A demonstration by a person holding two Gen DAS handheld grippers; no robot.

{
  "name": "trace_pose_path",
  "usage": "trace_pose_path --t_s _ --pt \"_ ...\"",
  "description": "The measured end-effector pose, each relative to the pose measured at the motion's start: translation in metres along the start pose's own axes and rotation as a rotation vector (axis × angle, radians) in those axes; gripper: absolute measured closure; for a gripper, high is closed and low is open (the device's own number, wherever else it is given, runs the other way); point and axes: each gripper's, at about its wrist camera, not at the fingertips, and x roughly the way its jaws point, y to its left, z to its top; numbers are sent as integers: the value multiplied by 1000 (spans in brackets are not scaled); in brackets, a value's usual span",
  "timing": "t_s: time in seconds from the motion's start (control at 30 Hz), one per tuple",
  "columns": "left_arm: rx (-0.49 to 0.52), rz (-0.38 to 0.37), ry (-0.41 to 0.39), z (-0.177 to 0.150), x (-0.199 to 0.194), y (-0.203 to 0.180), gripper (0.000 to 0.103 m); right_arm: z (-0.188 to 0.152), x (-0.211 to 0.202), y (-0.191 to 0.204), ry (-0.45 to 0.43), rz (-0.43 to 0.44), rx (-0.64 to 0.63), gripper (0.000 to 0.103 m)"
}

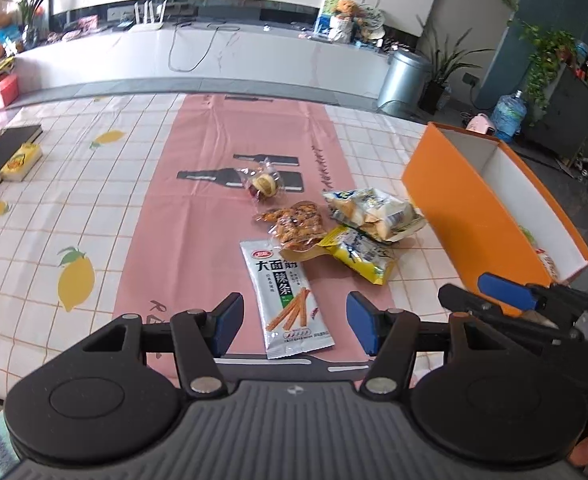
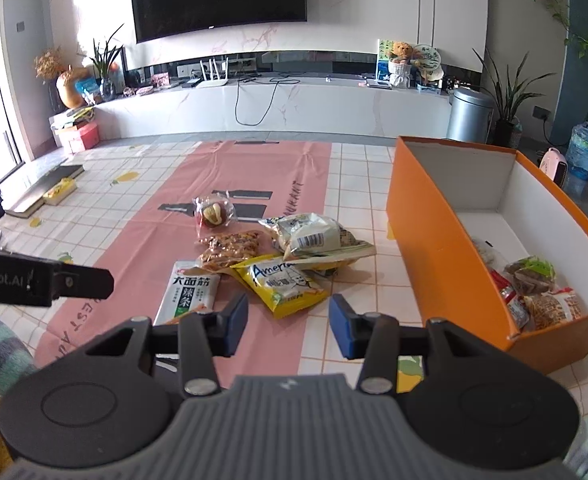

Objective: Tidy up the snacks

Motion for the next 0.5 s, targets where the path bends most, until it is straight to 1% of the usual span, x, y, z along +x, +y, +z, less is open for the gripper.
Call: trace_pose_path --t_s 0.13,0.3,0.5 --pt "-46 6 33 1 15 6 33 -5 19 7 23 -6 -48 60" --pt "-57 29 79 8 35 6 33 -6 43 11 49 -16 -130 60" --pt "-58 23 153 17 68 0 31 -7 74 11 79 -8 -218 60"
